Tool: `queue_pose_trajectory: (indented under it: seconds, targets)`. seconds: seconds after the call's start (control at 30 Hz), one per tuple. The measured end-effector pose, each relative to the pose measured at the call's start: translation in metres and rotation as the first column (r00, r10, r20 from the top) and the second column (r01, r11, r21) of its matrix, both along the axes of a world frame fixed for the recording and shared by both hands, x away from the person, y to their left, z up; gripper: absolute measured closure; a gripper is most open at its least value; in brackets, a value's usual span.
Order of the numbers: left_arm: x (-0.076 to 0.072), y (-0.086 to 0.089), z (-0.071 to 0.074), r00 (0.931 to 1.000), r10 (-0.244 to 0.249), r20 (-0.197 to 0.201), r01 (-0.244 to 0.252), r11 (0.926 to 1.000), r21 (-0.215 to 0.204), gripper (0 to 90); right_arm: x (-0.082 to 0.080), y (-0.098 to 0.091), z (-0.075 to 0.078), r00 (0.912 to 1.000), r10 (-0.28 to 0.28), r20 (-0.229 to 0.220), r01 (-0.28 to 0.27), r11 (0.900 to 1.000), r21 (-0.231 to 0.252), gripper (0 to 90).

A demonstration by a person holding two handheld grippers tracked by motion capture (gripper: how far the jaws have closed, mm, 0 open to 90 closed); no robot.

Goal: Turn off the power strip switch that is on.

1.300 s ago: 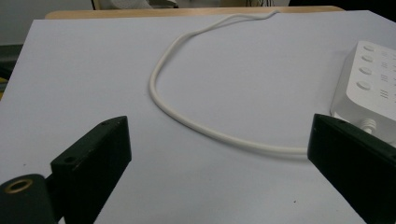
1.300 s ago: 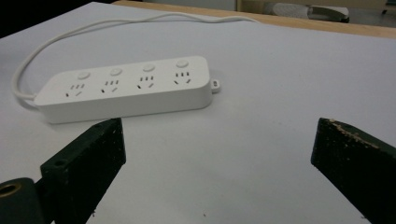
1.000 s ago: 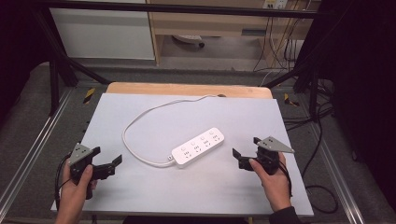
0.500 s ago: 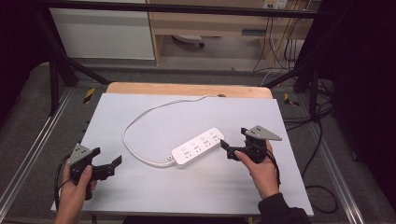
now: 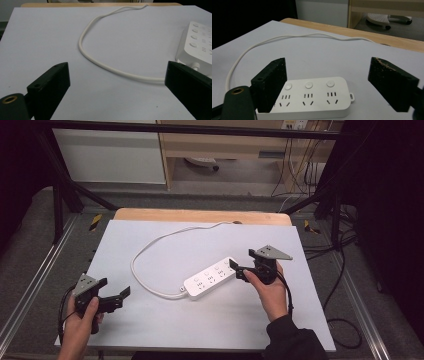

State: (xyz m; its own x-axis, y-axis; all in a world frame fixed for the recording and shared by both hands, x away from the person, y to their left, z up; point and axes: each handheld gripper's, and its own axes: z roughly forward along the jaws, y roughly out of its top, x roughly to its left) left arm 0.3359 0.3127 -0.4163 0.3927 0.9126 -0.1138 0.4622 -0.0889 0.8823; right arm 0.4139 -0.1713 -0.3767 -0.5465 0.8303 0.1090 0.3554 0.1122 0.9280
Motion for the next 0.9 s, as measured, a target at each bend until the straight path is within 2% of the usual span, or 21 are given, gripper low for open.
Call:
queue_pose_trajectory:
  seconds: [0.27, 0.33, 0.43, 0.5, 0.6, 0.63, 0.67, 0.73, 0.8, 0.83, 0.87, 0.9]
  targets:
    - [0.000, -0.001, 0.000, 1.0000, -0.004, -0.001, 0.004, 1.0000, 0.006, 5.9, 0.006, 0.006, 0.001, 0.9999, -0.013, 0.000, 0.013, 0.9996, -0.025, 7.8]
    - [0.000, -0.001, 0.000, 1.0000, -0.002, -0.002, 0.002, 1.0000, 0.007, 5.9, 0.008, 0.009, 0.001, 0.9999, -0.010, -0.008, 0.010, 0.9999, -0.002, 7.6]
    - [0.000, -0.001, 0.000, 1.0000, -0.004, -0.002, 0.004, 1.0000, 0.007, 5.9, 0.009, 0.011, 0.001, 0.9998, -0.015, -0.009, 0.015, 0.9999, -0.004, 8.9]
    - [0.000, -0.001, 0.000, 1.0000, -0.006, -0.001, 0.006, 1.0000, 0.008, 5.8, 0.012, 0.013, 0.001, 0.9999, -0.016, -0.001, 0.016, 0.9997, -0.016, 17.8]
    - [0.000, -0.001, 0.000, 1.0000, -0.008, -0.002, 0.008, 0.9999, 0.009, 5.9, 0.013, 0.014, 0.000, 1.0000, -0.008, -0.003, 0.008, 0.9999, -0.006, 22.5]
    - [0.000, -0.002, 0.000, 0.9999, -0.010, -0.001, 0.010, 0.9999, 0.009, 5.9, 0.013, 0.015, 0.000, 1.0000, -0.006, -0.002, 0.006, 1.0000, -0.004, 24.9]
    - [0.000, -0.002, 0.000, 1.0000, -0.009, 0.000, 0.009, 0.9999, 0.008, 5.9, 0.014, 0.017, -0.001, 0.9998, 0.015, -0.011, -0.015, 0.9999, -0.001, 30.9]
    - [0.000, -0.002, 0.000, 0.9999, -0.014, 0.001, 0.013, 0.9999, 0.010, 5.9, 0.014, 0.018, -0.001, 0.9995, 0.023, -0.020, -0.023, 0.9997, 0.001, 34.0]
    - [0.000, -0.002, 0.000, 0.9999, -0.013, -0.001, 0.013, 0.9999, 0.011, 5.9, 0.015, 0.019, -0.002, 0.9988, 0.040, -0.028, -0.039, 0.9988, 0.031, 40.6]
    - [0.000, -0.003, 0.000, 0.9999, -0.013, -0.001, 0.013, 0.9999, 0.011, 5.9, 0.016, 0.022, -0.003, 0.9983, 0.054, -0.025, -0.052, 0.9971, 0.055, 47.3]
    - [0.000, -0.003, 0.000, 0.9999, -0.016, 0.002, 0.016, 0.9998, 0.011, 5.9, 0.016, 0.022, -0.003, 0.9983, 0.054, -0.025, -0.052, 0.9971, 0.055, 47.3]
    - [0.000, -0.003, 0.000, 0.9998, -0.020, 0.007, 0.020, 0.9997, 0.016, 5.9, 0.016, 0.023, -0.004, 0.9987, 0.049, -0.013, -0.049, 0.9971, 0.059, 51.5]
